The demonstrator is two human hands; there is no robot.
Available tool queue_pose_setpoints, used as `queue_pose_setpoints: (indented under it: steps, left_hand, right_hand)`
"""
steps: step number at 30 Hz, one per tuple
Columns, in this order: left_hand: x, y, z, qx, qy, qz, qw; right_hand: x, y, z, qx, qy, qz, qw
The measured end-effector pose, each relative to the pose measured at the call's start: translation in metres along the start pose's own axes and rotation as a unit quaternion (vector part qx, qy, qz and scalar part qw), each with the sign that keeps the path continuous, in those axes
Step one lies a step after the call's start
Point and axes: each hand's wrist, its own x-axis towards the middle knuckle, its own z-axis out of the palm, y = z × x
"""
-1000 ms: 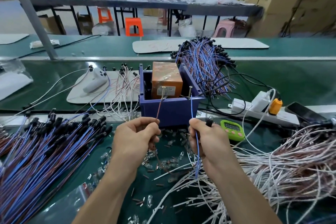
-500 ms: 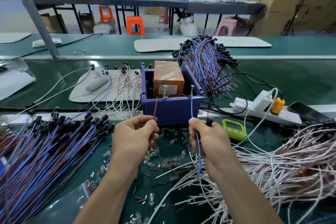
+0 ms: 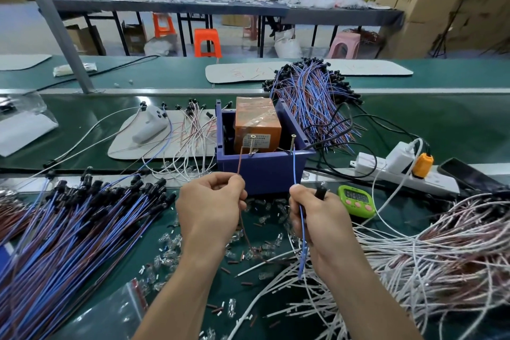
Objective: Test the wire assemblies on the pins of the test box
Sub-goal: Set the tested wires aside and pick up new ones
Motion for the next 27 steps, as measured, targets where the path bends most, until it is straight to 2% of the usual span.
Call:
queue_pose_setpoints:
  steps: [7,13,27]
  left_hand:
    - [0.004,-0.001,0.0022,0.011,0.009,-0.003,1.0]
    - [0.0011,0.0024,0.0047,0.022,0.006,0.003,1.0]
    - [0.0001,0.0012,0.0058,0.032,-0.016,0.026,0.999]
  right_hand:
    - [0.0029,-0.0015,-0.0022,0.026,0.032,0.008,0.999]
    - [0.004,-0.0009,0.0033,0.011,-0.013,0.01,1.0]
    - [0.0017,-0.0014,0.0024,0.018,0.004,0.016,1.0]
